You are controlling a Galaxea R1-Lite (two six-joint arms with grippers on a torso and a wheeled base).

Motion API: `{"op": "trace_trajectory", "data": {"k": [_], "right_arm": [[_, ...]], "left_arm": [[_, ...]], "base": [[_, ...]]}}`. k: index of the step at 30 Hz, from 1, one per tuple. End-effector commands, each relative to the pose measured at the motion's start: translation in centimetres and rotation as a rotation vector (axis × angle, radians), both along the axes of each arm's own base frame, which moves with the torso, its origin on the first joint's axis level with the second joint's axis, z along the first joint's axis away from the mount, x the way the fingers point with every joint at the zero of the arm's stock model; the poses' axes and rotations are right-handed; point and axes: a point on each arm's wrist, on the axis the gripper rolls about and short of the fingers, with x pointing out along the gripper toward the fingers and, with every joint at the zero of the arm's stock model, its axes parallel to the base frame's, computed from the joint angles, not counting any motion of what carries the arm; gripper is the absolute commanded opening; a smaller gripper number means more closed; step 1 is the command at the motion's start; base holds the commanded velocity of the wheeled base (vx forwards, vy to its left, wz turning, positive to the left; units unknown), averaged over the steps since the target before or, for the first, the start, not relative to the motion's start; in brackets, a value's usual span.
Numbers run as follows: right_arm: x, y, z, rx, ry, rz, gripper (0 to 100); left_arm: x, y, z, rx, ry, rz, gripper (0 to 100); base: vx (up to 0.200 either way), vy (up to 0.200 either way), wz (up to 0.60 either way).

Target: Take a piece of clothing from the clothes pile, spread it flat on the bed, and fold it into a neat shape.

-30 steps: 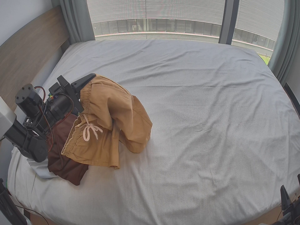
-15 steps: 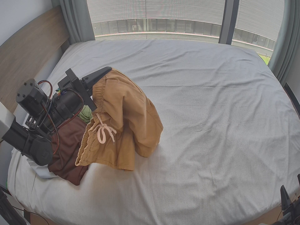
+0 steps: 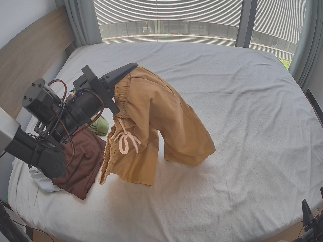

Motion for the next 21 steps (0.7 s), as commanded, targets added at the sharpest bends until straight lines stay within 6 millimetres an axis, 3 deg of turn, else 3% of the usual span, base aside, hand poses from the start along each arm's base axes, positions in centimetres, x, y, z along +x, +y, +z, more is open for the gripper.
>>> {"op": "trace_trajectory", "data": {"k": [1,21], "right_arm": [[0.0,0.0,-0.5,0.000,0.000,0.002,100],[0.0,0.0,-0.5,0.000,0.000,0.000,100]], "left_arm": [[0.2,-0.9,-0.1,-0.006,0.002,-0.014,0],[-0.6,-4.9,1.5,-0.081,-0.016,-0.128,0]], "base": [[0.000,0.000,0.00],[0.000,0.000,0.00]]}}
